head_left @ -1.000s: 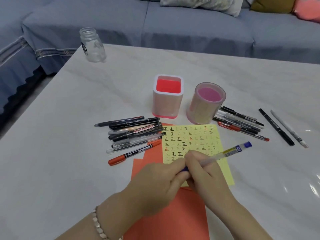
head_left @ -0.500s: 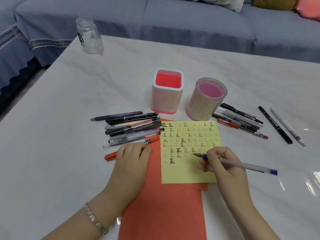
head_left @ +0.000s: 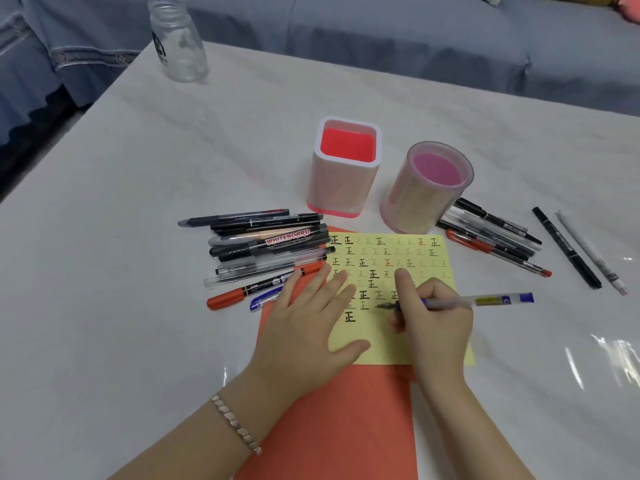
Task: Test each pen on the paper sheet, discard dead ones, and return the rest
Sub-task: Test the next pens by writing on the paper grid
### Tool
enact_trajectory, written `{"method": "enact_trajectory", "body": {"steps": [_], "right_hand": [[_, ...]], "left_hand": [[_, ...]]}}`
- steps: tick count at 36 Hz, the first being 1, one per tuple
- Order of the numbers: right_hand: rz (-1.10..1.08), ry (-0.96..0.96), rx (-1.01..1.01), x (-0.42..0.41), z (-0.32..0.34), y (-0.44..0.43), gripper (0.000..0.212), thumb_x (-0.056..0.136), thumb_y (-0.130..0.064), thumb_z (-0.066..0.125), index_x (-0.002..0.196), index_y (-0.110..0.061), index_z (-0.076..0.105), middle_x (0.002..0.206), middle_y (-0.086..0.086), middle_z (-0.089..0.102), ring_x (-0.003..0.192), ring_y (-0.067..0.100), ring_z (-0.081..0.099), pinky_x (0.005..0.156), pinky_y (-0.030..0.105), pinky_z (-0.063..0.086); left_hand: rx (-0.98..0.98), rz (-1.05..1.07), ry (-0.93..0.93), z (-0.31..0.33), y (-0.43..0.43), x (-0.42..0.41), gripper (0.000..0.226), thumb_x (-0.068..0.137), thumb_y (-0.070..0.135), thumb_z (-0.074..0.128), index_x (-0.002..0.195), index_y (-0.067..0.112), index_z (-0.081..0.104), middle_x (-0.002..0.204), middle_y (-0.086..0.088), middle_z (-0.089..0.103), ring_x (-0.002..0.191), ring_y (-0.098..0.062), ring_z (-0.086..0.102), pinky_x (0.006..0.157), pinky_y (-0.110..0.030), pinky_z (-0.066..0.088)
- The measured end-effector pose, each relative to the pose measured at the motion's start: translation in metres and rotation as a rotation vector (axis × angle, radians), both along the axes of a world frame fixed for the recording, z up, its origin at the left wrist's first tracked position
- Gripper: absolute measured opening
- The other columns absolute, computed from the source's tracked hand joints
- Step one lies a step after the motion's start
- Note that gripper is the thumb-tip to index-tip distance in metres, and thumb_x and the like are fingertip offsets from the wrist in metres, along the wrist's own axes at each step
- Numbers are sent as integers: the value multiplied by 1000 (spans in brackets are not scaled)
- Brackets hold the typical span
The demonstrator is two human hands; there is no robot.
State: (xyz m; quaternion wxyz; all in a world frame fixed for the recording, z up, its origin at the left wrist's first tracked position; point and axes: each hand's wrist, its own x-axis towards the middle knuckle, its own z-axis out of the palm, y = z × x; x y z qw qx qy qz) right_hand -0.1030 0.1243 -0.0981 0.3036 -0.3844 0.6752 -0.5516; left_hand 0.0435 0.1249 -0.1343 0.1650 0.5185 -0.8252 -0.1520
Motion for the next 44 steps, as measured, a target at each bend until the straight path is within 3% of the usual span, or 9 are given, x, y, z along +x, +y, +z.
{"method": "enact_trajectory", "body": {"steps": [4, 9, 21, 25, 34, 40, 44], "right_hand": [[10, 51, 10, 6, -13, -4, 44, 81, -8, 62, 44, -8, 38, 35, 4, 46, 38, 11, 40, 48, 19, 37], [-2, 179, -16, 12, -23, -2, 39, 65, -32, 51, 47, 0, 37, 45, 24, 45, 45, 29, 38, 50, 32, 34], [31, 261, -54, 12, -28, -1, 41, 63, -39, 46, 45, -4, 37, 48, 15, 48, 42, 19, 39, 48, 16, 31], [24, 282, -60, 11, -30, -2, 41, 63, -38, 46, 45, -1, 38, 42, 17, 45, 46, 28, 42, 48, 22, 32], [33, 328, -92, 11, -31, -4, 38, 65, -35, 46, 45, -4, 38, 41, 19, 45, 43, 28, 42, 49, 30, 35], [18, 348, -105, 11, -34, -4, 36, 65, -35, 45, 45, -6, 37, 49, 15, 48, 48, 29, 43, 49, 22, 32], [-20, 328, -90, 11, -35, -5, 38, 64, -36, 45, 46, -4, 35, 48, 16, 43, 47, 30, 40, 48, 25, 30]], "left_hand": [[-46, 7, 48, -3, 0, -1, 66, 75, 64, 44, 125, 22, 59, 138, 6, 49, 134, -12, 35, 110, -44, 14], [-96, 21, 61, -5, -1, -2, 66, 73, 62, 47, 122, 20, 61, 136, 5, 51, 132, -13, 39, 109, -46, 18], [-109, 30, 95, -5, 0, -2, 68, 70, 61, 50, 121, 18, 62, 135, 4, 52, 131, -14, 41, 110, -46, 18], [-110, 32, 100, -5, 0, -2, 68, 70, 60, 51, 121, 18, 62, 135, 4, 52, 131, -14, 41, 109, -47, 19], [-100, 33, 94, -4, 0, -2, 68, 69, 60, 51, 121, 17, 61, 135, 4, 52, 131, -14, 41, 110, -47, 18], [-99, 31, 83, -5, -1, -3, 68, 69, 59, 51, 122, 17, 61, 135, 3, 52, 131, -15, 41, 110, -47, 17], [-101, 34, 87, -4, -1, -3, 69, 70, 60, 50, 122, 17, 61, 135, 3, 52, 131, -14, 41, 110, -48, 18]]}}
